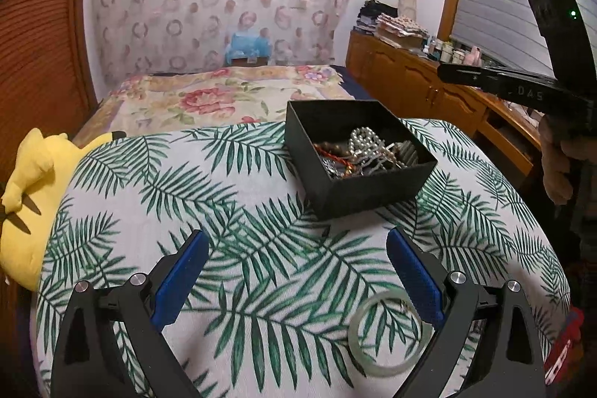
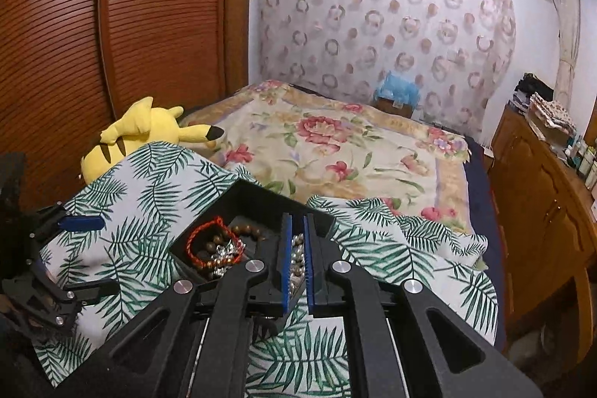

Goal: Organize jewelry

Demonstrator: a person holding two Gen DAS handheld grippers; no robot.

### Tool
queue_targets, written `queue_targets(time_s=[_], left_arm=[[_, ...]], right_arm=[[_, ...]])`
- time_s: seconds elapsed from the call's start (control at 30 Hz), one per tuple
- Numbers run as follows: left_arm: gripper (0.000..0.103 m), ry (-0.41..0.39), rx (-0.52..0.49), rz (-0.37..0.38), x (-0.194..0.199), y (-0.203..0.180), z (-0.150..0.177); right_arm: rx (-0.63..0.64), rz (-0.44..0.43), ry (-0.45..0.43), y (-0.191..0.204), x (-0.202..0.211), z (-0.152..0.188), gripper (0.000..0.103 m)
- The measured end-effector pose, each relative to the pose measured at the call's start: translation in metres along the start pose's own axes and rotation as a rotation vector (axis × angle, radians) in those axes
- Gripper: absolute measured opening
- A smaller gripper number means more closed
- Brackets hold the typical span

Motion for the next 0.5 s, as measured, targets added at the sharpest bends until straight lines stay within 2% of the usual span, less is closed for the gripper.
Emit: queue_targets(time_s=[0.27, 0.5], left_arm=[[0.093, 0.010, -0.032, 0.021, 0.009, -0.017, 0.021], [0.093, 0.040, -0.054, 0.041, 0.009, -0.030, 0.041]], right_arm=[[-0.016, -0.005, 0.018, 0.011, 0.011, 0.030, 0.017], [-0.037, -0.011, 0.070, 0.021, 0.011, 0.076, 0.017]])
Point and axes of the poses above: each gripper's, at about its wrist camera, not at the fingertips, and x roughly against the way its jaws point, y to its left, z to its underside, the point moved 7 cm from there along -x, roughly the way its jaws point, and after that the axes turned 6 degrees about y, right-handed, at the moved point
